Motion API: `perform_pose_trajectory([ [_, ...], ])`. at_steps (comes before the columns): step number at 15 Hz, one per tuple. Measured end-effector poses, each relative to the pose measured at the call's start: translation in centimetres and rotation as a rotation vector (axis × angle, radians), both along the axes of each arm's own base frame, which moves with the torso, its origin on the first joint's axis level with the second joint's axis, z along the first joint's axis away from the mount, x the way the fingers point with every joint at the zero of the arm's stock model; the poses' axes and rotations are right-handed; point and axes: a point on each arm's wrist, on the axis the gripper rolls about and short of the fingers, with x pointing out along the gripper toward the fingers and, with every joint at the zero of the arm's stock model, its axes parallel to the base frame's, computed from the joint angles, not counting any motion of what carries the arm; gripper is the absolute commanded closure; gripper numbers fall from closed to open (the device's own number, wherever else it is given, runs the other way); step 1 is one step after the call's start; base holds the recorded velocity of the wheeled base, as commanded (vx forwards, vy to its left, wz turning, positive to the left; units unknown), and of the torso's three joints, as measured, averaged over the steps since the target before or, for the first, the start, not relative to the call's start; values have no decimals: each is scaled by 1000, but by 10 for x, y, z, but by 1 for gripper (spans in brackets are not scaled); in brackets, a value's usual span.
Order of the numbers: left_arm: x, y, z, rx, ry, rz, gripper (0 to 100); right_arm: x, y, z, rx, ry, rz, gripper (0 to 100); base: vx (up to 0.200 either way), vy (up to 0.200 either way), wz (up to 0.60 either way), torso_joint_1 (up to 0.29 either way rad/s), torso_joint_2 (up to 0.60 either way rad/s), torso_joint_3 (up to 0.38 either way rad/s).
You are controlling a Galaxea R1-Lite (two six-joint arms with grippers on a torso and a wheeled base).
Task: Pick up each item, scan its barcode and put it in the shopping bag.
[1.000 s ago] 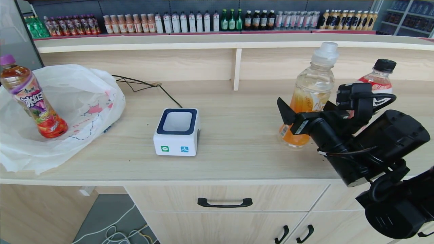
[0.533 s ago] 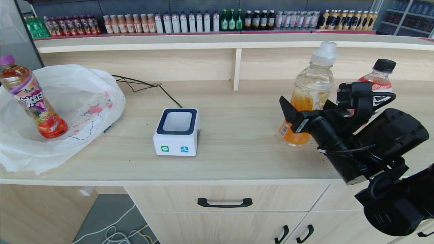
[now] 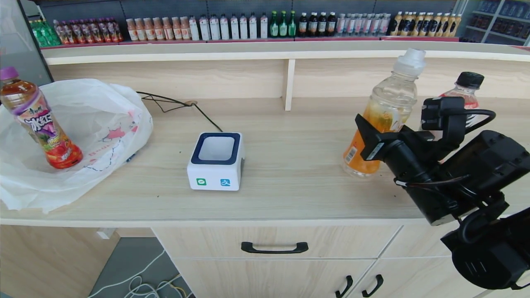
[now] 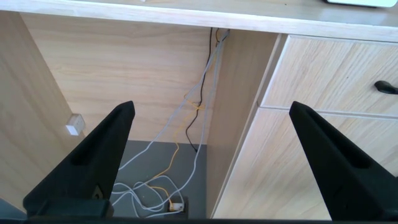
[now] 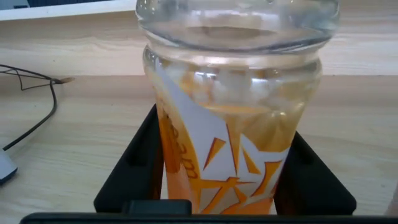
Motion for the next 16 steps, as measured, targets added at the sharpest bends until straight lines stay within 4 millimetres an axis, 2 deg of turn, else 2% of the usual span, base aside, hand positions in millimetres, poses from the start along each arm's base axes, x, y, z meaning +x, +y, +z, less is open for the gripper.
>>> perform_pose_trajectory([
  [10, 0, 0, 0, 0, 0, -1, 0, -8, -4, 16, 47, -48, 10, 100, 0, 0, 0, 0, 0, 0],
  [16, 0, 0, 0, 0, 0, 0, 0, -14, 0, 16, 62, -40, 43, 100, 0, 0, 0, 0, 0, 0],
])
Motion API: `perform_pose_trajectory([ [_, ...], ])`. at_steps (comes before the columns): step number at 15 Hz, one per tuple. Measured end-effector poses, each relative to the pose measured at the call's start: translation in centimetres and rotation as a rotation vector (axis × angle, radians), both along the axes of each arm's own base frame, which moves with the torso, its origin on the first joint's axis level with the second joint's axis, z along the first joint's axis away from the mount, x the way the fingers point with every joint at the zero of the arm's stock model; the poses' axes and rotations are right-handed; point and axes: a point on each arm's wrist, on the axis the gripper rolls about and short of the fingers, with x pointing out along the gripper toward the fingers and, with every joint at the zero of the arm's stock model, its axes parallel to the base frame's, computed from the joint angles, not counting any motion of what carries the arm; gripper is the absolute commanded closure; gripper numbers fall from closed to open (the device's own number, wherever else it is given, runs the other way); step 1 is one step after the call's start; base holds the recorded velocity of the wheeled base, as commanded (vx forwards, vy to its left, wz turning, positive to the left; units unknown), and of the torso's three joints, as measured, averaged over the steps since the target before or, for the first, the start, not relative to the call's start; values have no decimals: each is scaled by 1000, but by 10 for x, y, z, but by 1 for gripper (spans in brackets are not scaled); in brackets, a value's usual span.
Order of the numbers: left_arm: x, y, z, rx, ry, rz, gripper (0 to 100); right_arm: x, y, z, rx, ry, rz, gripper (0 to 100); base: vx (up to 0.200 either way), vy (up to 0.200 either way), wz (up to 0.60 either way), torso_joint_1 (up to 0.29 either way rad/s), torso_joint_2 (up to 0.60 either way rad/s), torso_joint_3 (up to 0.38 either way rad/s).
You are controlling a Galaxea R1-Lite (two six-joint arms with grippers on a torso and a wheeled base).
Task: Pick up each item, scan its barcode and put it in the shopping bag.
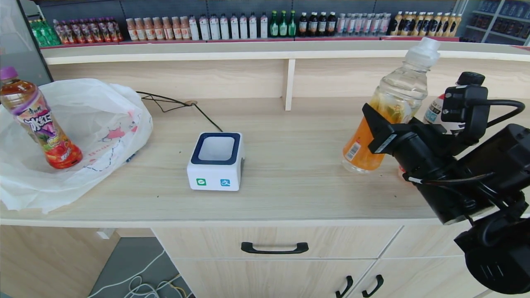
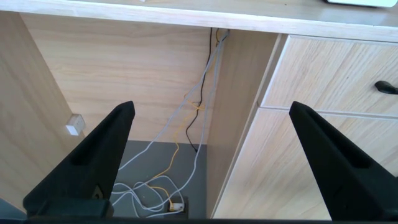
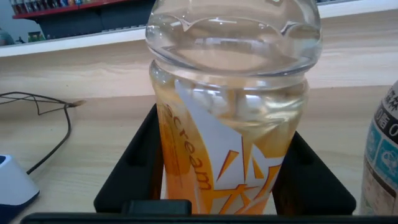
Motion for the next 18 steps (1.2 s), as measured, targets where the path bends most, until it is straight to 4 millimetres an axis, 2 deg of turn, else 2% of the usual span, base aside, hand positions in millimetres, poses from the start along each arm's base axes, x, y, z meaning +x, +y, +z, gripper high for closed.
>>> perform_pose_trajectory([
  [4, 0, 0, 0, 0, 0, 0, 0, -15, 9, 0, -2, 7, 52, 100, 0, 0, 0, 0, 0, 0],
  [9, 0, 0, 0, 0, 0, 1, 0, -46, 7, -1, -1, 22, 112, 100, 0, 0, 0, 0, 0, 0],
  [13, 0, 0, 0, 0, 0, 0, 0, -84, 11, 0, 18, 25, 229, 100, 0, 0, 0, 0, 0, 0],
  [15, 0, 0, 0, 1, 0, 0, 0, -109, 16, -2, 35, 39, 356, 100, 0, 0, 0, 0, 0, 0],
  [18, 0, 0, 0, 1, 0, 0, 0, -133, 26, 0, 52, 34, 572, 100, 0, 0, 0, 0, 0, 0],
])
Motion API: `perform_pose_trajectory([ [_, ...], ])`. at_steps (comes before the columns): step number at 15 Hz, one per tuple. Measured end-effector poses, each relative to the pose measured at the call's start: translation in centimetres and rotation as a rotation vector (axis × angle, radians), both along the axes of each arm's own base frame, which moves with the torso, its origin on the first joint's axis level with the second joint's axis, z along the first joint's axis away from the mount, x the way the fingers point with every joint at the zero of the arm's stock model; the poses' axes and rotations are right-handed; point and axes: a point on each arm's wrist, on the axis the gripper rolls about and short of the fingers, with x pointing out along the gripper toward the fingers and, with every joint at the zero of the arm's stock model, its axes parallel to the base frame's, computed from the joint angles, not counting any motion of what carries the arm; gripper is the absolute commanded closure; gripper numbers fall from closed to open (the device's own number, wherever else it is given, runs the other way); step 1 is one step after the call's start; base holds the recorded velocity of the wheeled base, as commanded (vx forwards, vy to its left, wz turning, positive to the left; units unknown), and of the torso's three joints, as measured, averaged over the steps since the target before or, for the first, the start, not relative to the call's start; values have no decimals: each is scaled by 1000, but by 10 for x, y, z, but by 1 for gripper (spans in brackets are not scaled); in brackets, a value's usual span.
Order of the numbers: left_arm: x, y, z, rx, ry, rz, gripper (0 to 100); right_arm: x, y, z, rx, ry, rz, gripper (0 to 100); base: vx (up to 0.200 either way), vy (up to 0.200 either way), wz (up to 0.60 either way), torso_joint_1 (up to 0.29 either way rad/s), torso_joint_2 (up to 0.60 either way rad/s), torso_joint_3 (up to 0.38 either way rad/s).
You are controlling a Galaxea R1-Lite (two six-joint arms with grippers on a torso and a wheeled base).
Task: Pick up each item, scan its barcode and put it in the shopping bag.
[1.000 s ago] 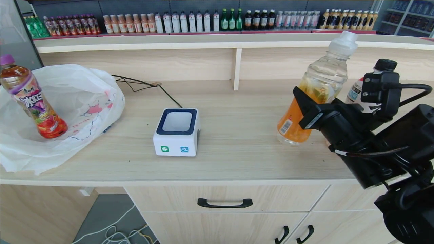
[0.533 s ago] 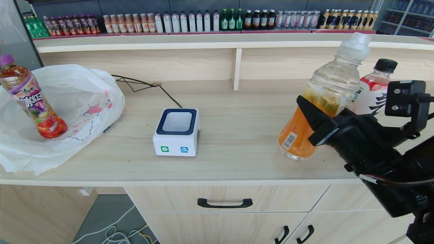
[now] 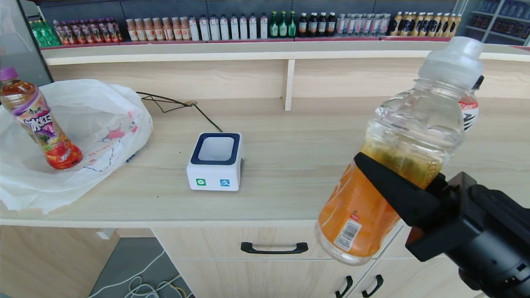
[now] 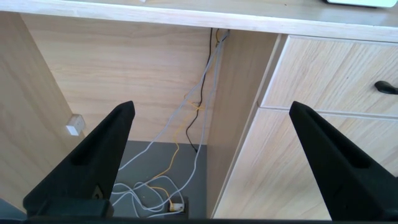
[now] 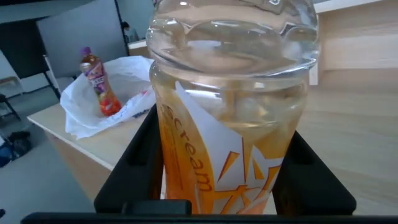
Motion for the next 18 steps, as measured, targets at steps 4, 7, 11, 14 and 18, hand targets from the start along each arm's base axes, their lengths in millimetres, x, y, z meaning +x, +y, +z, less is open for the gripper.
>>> perform_pose_trajectory([
  [4, 0, 0, 0, 0, 0, 1, 0, -9, 6, -1, 6, 8, 257, 100, 0, 0, 0, 0, 0, 0],
  [7, 0, 0, 0, 0, 0, 0, 0, -10, 10, 7, 88, 66, 402, 100, 0, 0, 0, 0, 0, 0],
  [11, 0, 0, 0, 0, 0, 0, 0, -5, 14, 18, 181, 115, 456, 100, 0, 0, 0, 0, 0, 0],
  [14, 0, 0, 0, 0, 0, 0, 0, 1, 18, 17, 185, 131, 435, 100, 0, 0, 0, 0, 0, 0],
  [18, 0, 0, 0, 0, 0, 0, 0, 11, 31, 30, 236, 100, 410, 100, 0, 0, 0, 0, 0, 0],
])
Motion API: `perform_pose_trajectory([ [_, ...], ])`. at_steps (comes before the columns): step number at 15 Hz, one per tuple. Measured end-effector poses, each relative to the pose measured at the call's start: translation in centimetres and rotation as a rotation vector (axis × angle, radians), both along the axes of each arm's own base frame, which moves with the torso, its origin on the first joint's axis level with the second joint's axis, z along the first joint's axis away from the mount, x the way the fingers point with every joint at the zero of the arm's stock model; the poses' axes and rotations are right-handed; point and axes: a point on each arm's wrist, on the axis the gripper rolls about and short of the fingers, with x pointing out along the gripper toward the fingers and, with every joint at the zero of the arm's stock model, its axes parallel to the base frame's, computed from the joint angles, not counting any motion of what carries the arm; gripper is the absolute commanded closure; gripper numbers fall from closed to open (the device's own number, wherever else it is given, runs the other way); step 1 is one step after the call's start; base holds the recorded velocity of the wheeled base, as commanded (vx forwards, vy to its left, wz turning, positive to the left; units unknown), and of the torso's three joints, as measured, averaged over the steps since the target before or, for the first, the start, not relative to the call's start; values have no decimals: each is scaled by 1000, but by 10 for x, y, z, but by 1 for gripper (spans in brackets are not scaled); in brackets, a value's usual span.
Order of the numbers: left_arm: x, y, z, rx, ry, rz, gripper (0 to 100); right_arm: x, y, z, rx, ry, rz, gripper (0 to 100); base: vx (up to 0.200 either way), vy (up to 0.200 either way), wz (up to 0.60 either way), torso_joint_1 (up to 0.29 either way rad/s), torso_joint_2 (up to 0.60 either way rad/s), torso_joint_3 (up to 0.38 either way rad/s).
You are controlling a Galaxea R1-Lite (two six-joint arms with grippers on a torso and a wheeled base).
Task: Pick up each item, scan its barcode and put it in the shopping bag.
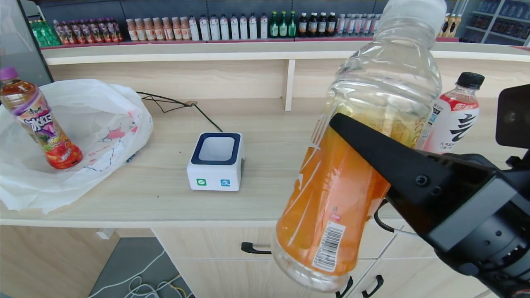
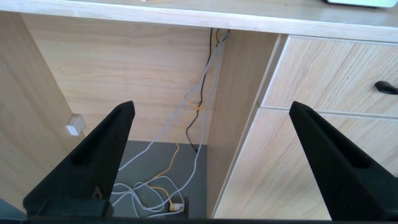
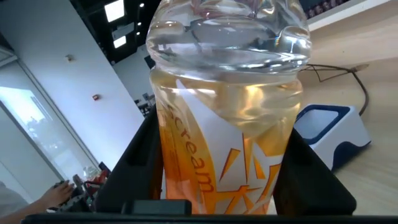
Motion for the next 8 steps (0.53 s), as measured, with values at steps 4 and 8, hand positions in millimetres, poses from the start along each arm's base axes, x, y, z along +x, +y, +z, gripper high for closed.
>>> perform_pose_trajectory([
  [4, 0, 0, 0, 1, 0, -1, 0, 5, 7, 3, 6, 0, 2, 100, 0, 0, 0, 0, 0, 0],
  [8, 0, 0, 0, 0, 0, 0, 0, 5, 8, 2, 1, 5, 4, 100, 0, 0, 0, 0, 0, 0],
])
